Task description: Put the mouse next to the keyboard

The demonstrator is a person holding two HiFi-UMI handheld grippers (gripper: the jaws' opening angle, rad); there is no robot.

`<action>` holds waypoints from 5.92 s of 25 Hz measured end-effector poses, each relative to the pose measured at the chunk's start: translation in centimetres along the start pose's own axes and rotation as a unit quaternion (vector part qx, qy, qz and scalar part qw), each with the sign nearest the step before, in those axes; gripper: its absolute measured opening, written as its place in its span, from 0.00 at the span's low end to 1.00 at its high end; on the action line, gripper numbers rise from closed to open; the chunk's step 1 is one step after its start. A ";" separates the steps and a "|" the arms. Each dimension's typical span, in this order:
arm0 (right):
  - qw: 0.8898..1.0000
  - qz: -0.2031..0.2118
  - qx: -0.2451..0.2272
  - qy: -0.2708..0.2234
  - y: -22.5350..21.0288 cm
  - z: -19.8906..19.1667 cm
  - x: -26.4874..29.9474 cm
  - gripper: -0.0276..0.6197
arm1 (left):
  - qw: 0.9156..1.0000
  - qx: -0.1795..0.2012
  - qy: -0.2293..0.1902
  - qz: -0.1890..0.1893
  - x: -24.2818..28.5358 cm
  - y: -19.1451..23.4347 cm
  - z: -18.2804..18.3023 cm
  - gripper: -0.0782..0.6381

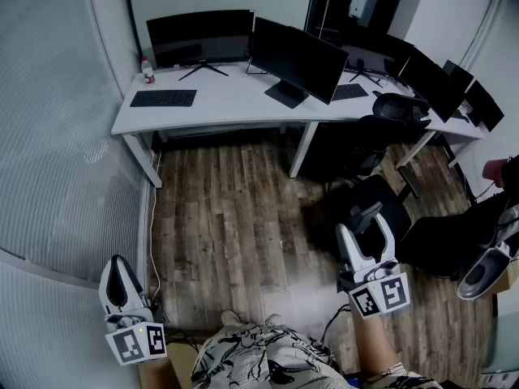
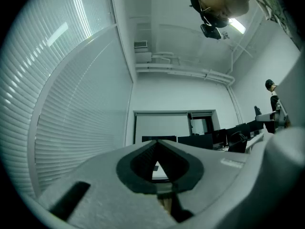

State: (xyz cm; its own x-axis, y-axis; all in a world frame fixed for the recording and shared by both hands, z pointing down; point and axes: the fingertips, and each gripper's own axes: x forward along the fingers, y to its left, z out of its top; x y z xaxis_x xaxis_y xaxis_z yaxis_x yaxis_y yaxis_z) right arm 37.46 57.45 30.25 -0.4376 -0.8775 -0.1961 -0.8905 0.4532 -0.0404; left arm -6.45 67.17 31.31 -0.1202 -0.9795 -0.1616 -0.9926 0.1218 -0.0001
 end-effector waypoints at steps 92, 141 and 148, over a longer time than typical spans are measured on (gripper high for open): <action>1.000 -0.001 -0.017 -0.021 -13.4 -9.2 47.6 0.50 | 1.000 -0.004 -0.011 -0.020 50.7 2.4 -8.5 0.11; 1.000 0.000 -0.009 0.008 -17.0 -17.1 83.5 0.50 | 0.999 -0.010 0.010 -0.033 85.8 10.6 -14.3 0.11; 0.999 0.031 -0.004 0.020 -18.2 -19.0 89.0 0.50 | 1.000 -0.011 0.015 -0.005 89.1 10.6 -15.3 0.11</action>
State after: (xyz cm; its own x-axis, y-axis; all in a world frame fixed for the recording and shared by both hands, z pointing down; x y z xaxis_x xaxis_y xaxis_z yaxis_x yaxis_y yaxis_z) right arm 12.33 -31.89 32.12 -0.4959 -0.8538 -0.1587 -0.8627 0.5052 -0.0217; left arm -28.04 -21.31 32.01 -0.1114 -0.9849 -0.1326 -0.9938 0.1097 0.0200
